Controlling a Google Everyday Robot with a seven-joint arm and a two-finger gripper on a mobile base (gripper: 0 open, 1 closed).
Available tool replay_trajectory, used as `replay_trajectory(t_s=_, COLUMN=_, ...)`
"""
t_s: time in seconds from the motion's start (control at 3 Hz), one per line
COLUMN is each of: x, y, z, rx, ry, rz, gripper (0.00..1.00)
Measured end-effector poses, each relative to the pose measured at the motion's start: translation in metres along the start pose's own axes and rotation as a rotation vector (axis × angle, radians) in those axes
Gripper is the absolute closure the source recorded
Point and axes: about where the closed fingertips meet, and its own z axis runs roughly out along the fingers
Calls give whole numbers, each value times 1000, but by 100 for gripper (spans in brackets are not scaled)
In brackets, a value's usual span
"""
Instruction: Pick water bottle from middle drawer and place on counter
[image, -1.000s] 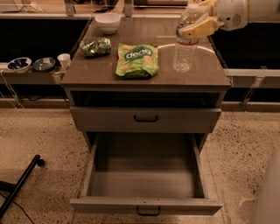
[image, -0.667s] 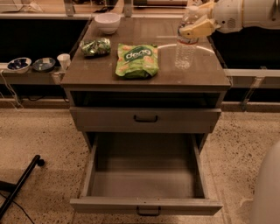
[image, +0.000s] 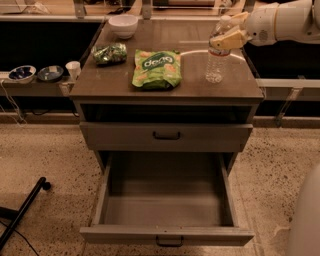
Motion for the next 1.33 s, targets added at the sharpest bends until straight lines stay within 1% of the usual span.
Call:
replay_trajectory(t_s=0.67, x=0, y=0, z=1, rx=0, ry=0, rz=0, gripper=4)
replay_trajectory(t_s=1.0, x=0, y=0, z=1, rx=0, ry=0, rz=0, gripper=0)
replay_trajectory(t_s=1.33, x=0, y=0, z=1, rx=0, ry=0, rz=0, gripper=0)
